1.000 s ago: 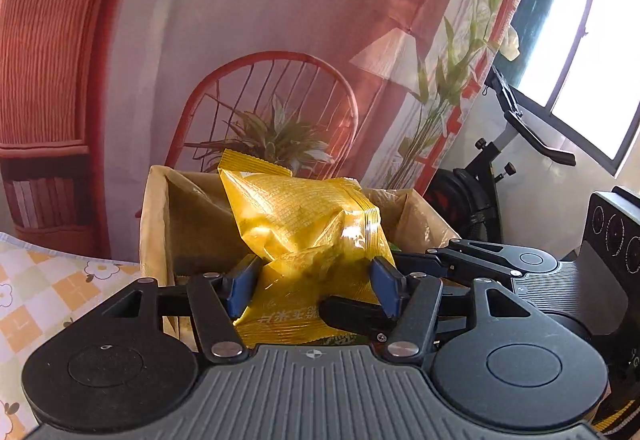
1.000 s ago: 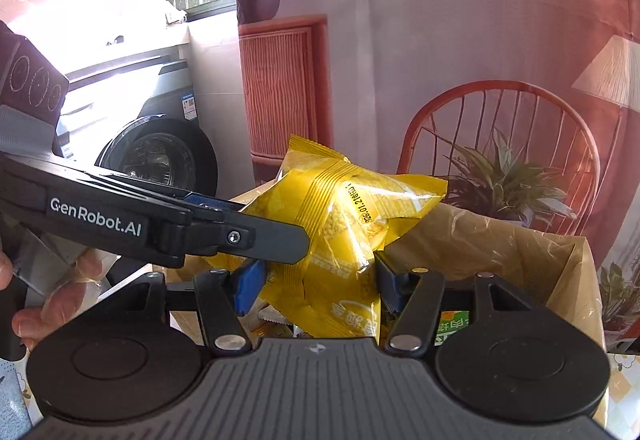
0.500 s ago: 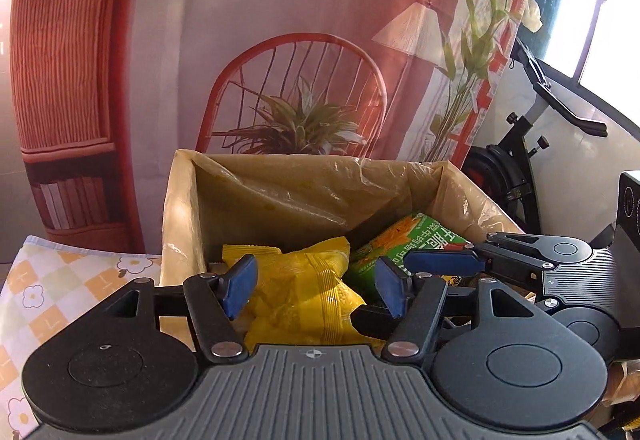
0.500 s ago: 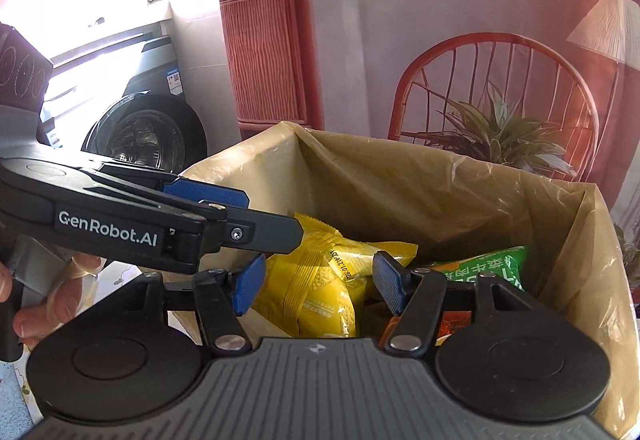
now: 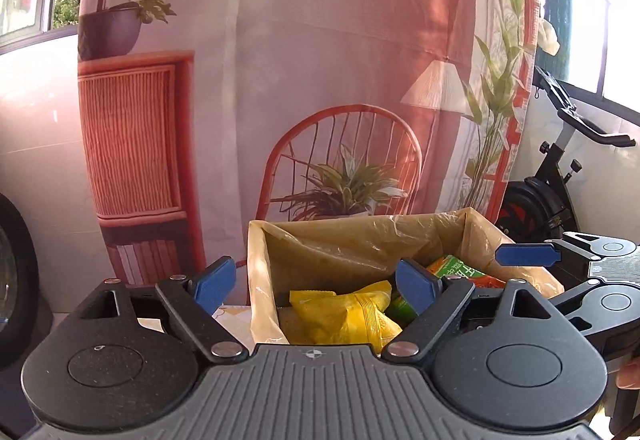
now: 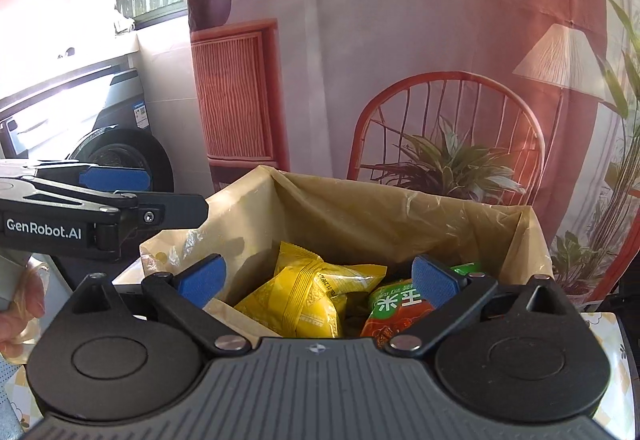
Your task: Organize snacks
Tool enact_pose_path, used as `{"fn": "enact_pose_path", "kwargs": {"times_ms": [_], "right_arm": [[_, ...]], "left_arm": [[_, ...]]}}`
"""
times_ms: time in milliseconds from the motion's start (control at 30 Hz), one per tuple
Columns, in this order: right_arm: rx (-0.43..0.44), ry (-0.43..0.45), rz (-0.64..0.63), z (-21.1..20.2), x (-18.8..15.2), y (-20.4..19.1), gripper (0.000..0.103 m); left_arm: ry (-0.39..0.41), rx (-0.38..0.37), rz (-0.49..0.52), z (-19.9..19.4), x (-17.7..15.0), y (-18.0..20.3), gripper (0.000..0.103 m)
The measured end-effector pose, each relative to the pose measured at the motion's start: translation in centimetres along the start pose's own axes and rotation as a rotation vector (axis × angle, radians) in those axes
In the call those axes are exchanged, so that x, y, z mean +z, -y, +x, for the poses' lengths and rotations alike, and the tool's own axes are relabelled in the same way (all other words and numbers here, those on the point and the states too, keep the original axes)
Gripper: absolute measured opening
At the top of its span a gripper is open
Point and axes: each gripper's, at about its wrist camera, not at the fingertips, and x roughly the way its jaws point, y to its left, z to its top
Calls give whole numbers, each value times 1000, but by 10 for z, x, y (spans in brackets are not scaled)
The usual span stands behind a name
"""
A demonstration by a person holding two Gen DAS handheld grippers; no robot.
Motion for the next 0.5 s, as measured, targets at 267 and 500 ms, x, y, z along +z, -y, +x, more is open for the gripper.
{"fn": "enact_pose_path", "kwargs": {"times_ms": [267,500], "right_arm": [[-80,78,-1,-40,-2,-17,103],[-83,102,47,-67,-19,-19,103]], "left_arm": [[40,79,-22,-47,-2,0,93],[47,175,-48,-78,-13,6,95]]}}
